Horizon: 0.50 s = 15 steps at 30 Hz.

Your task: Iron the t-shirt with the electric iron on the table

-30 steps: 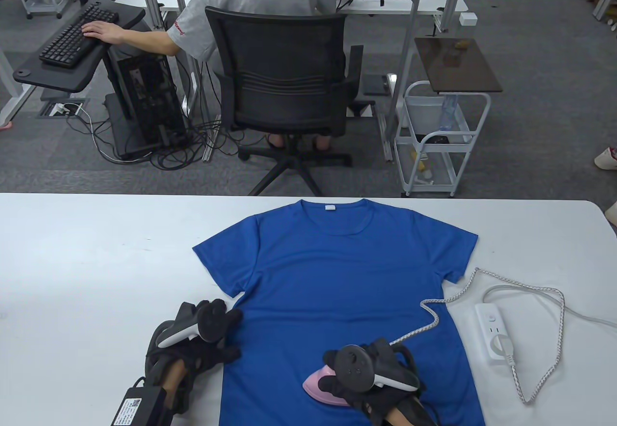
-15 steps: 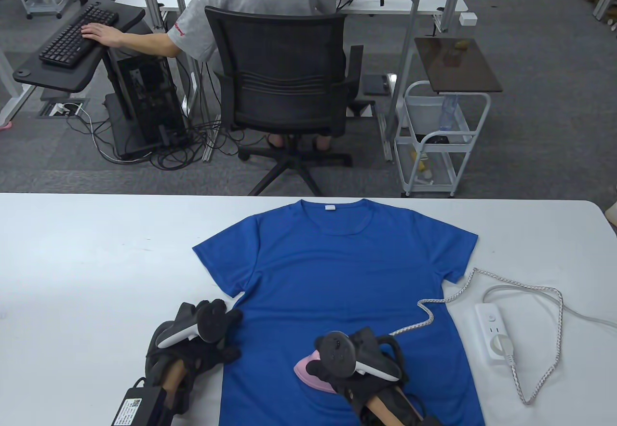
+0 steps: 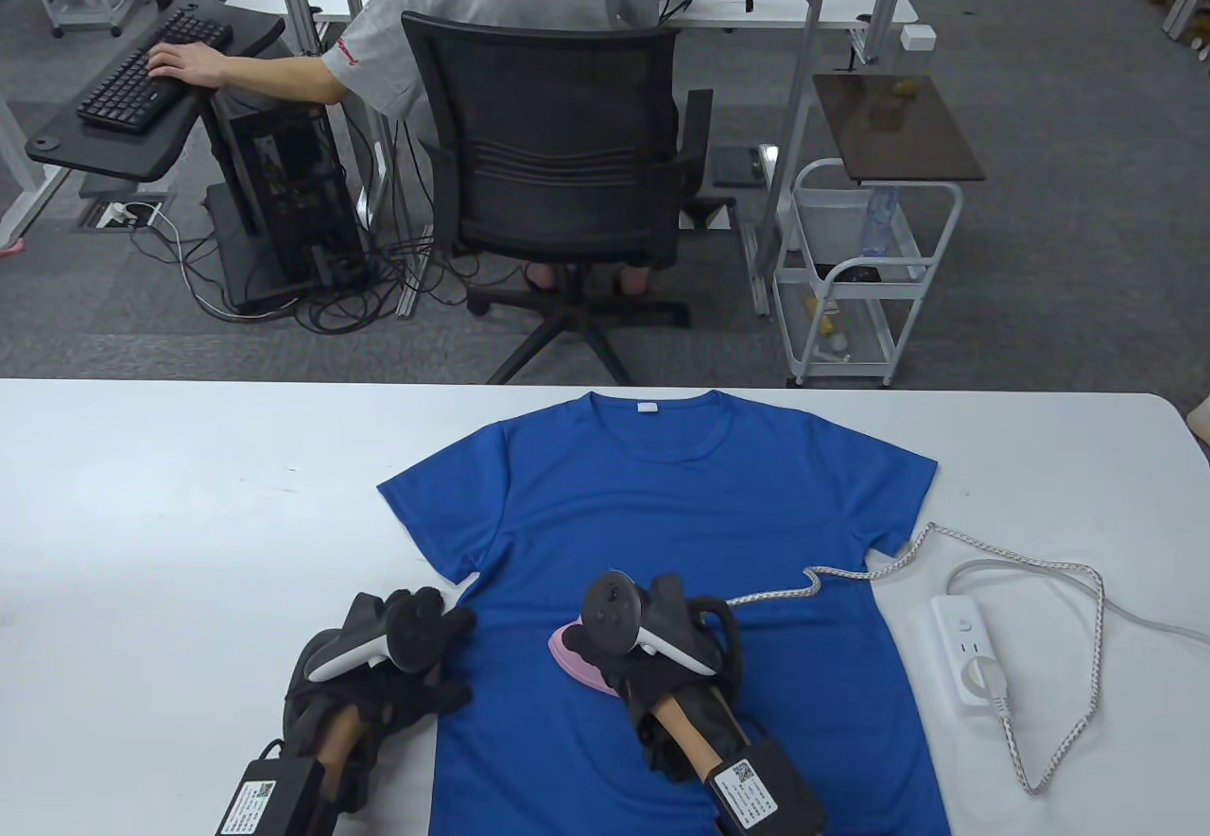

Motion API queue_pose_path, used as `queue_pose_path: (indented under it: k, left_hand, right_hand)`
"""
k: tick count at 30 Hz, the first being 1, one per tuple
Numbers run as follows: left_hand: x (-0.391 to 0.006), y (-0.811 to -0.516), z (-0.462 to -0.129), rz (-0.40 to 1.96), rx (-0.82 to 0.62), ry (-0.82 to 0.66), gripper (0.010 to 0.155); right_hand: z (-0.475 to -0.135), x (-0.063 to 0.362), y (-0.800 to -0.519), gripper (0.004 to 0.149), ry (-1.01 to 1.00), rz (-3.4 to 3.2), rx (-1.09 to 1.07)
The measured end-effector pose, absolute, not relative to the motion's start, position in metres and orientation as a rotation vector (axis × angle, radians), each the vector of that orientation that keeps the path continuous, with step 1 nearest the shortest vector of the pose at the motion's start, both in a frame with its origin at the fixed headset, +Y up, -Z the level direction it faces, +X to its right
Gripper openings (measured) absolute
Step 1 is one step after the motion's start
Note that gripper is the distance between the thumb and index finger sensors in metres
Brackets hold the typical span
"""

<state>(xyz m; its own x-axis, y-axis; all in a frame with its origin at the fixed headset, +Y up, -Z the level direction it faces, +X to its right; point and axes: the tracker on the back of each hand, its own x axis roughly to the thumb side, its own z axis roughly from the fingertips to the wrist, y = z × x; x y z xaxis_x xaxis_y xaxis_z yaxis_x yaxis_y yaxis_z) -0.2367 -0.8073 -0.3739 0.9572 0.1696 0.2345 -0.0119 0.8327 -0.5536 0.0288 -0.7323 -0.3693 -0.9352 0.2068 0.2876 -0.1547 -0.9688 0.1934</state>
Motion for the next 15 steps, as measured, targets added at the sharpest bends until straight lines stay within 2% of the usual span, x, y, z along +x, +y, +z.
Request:
queue_pose_path:
  k: [6, 15]
  left_hand:
    - [-0.237, -0.807, -0.374, 0.092, -0.58, -0.278, 0.084]
    - [-0.237, -0.807, -0.374, 0.092, -0.581, -0.277, 0.084]
  right_hand:
    - [-0.351, 0.028, -0.732, 0.066, 0.271, 2.895, 0.58]
    - [-0.3, 0.033, -0.731, 0.066, 0.298, 2.847, 0.875]
